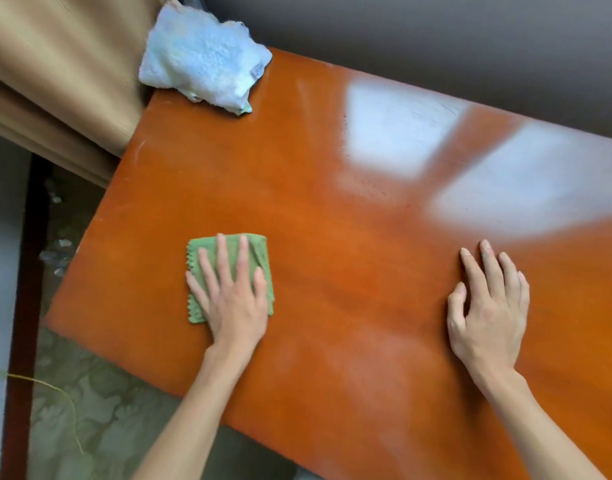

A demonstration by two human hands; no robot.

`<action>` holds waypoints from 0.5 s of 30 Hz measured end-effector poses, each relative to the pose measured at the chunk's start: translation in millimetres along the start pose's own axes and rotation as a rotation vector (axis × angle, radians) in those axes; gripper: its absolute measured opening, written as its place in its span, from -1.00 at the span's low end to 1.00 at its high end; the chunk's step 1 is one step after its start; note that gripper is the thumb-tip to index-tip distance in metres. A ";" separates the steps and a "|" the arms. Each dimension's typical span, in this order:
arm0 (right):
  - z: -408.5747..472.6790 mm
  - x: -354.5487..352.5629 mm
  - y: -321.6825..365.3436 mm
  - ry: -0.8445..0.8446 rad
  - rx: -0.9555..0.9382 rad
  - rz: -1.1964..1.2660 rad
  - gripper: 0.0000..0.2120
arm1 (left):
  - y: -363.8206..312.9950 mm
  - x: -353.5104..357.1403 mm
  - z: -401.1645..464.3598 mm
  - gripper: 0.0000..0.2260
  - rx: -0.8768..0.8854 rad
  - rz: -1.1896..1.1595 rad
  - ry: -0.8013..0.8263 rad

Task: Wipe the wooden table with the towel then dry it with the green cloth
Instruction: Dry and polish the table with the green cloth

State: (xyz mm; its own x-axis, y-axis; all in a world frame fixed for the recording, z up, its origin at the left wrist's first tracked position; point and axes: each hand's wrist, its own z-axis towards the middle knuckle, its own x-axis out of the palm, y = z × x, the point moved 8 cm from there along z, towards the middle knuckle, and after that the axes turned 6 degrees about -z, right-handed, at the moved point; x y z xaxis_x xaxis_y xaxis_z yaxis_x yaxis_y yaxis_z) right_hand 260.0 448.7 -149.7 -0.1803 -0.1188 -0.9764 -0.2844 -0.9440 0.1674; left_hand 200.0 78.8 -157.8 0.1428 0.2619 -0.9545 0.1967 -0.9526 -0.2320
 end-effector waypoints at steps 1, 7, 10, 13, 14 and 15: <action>-0.1 -0.7 0.5 -0.002 -0.001 -0.006 -0.52 | -23.6 7.2 -6.0 -0.47 0.086 0.007 0.016; 0.6 -3.4 1.7 0.000 0.005 -0.031 -0.52 | -193.9 51.0 -17.9 -0.48 0.660 0.053 0.158; 1.5 -2.7 1.2 0.000 0.000 -0.019 -0.52 | -233.0 55.8 2.6 -0.48 0.808 0.081 0.224; 1.2 -3.1 0.3 -0.013 0.005 -0.006 -0.53 | -217.3 43.9 51.8 -0.48 0.759 0.083 0.199; 1.2 -2.9 1.5 -0.011 -0.001 -0.004 -0.53 | -200.8 37.0 71.0 -0.48 0.690 0.083 0.183; 1.1 -2.5 2.7 -0.006 -0.007 -0.006 -0.53 | -179.2 28.5 88.9 -0.48 0.609 0.079 0.167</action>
State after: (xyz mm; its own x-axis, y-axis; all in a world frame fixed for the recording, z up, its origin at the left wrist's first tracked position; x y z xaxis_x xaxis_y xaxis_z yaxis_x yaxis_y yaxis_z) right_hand 258.7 446.8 -146.7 -0.1846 -0.1108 -0.9765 -0.2786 -0.9469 0.1602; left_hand 82.6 243.3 -160.1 0.2930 0.1611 -0.9424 -0.4003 -0.8745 -0.2739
